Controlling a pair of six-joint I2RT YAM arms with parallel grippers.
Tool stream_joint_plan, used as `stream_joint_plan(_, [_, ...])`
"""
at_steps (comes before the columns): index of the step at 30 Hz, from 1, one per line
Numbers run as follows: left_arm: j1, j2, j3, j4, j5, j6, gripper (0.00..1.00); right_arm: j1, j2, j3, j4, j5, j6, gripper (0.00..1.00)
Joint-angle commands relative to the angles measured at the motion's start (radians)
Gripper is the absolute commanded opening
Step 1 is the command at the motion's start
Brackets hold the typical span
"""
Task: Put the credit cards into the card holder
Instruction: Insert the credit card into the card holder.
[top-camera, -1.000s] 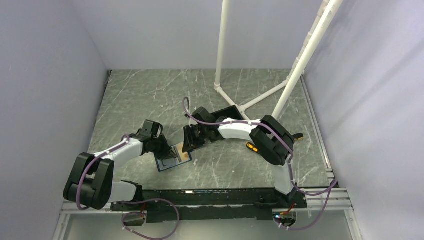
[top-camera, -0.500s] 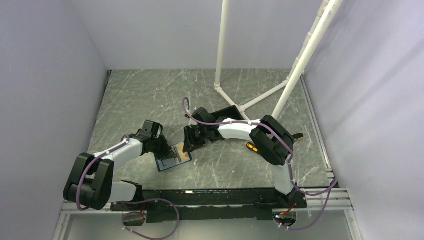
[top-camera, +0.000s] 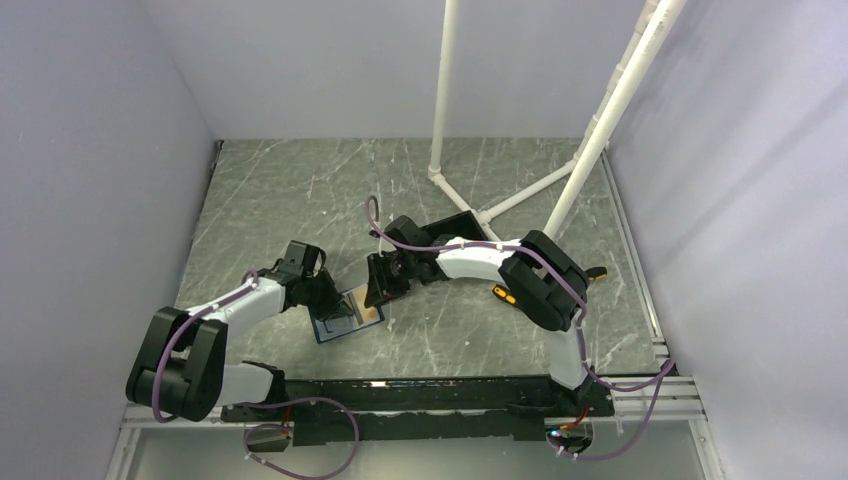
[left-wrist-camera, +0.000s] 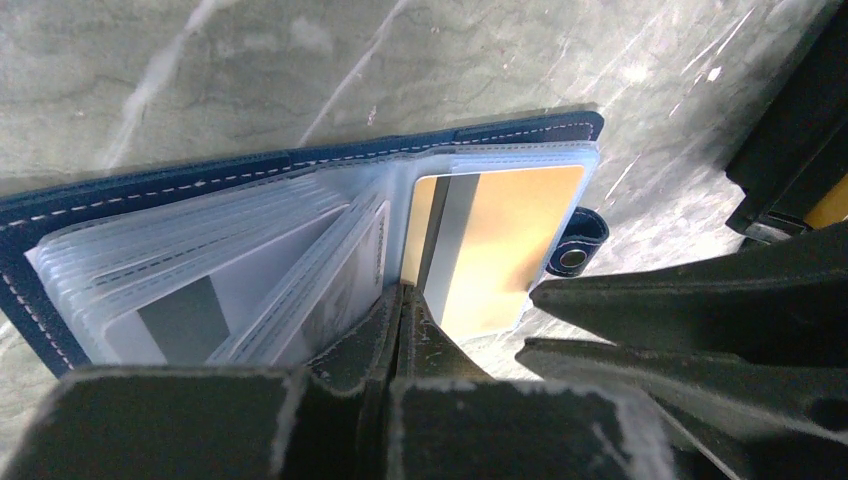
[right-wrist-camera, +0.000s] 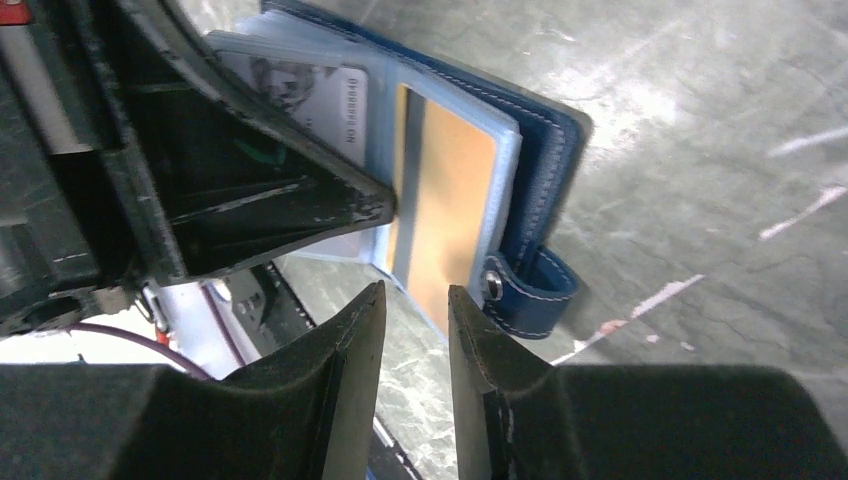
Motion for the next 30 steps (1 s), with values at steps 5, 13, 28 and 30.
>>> stream_joint_plan(5, [0.003, 0.003, -0.041, -0.066, -0.089, 0.012, 0.0, 0.0, -0.053, -0.013, -0.077, 0.084, -0.019, 0.33])
stream_joint_plan(13, [0.003, 0.014, -0.04, -0.062, -0.085, 0.013, 0.0, 0.002, -0.038, -0.004, -0.062, 0.05, -0.025, 0.32])
stream_joint_plan(28, [0.002, 0.015, -0.042, -0.063, -0.089, 0.015, 0.0, 0.007, -0.053, 0.001, -0.012, -0.004, -0.039, 0.25])
stream_joint_plan(30, [0.003, 0.015, -0.04, -0.063, -0.089, 0.015, 0.0, 0.007, -0.054, 0.002, -0.006, -0.017, -0.037, 0.24])
